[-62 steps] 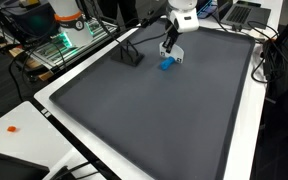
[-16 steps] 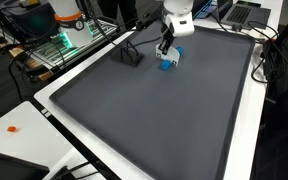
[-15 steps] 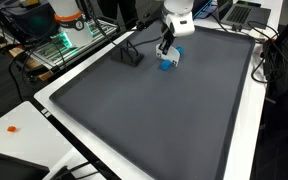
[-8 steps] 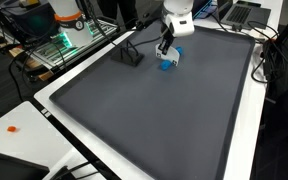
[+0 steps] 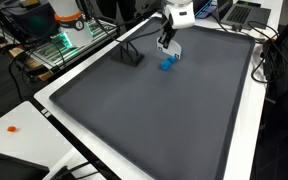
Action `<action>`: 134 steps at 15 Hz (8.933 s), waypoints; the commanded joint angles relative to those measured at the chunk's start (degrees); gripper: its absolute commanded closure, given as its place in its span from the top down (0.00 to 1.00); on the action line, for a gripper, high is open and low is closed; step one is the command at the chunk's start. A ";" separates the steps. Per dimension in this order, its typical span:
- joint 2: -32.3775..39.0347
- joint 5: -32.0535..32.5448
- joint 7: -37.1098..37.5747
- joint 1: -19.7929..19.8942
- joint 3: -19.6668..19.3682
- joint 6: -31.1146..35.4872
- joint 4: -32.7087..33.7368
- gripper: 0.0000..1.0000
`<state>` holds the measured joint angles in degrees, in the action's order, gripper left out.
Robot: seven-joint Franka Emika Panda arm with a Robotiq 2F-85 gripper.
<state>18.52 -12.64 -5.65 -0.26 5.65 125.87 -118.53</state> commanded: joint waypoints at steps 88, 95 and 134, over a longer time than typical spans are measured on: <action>-19.04 -24.75 49.17 -1.14 -3.74 32.17 -37.59 0.01; -19.15 -23.91 49.57 -0.88 -3.97 30.96 -37.71 0.32; -29.24 3.66 18.36 -2.56 -3.21 2.33 -21.48 1.00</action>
<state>-12.31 -8.33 18.56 -1.88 2.09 130.95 -142.55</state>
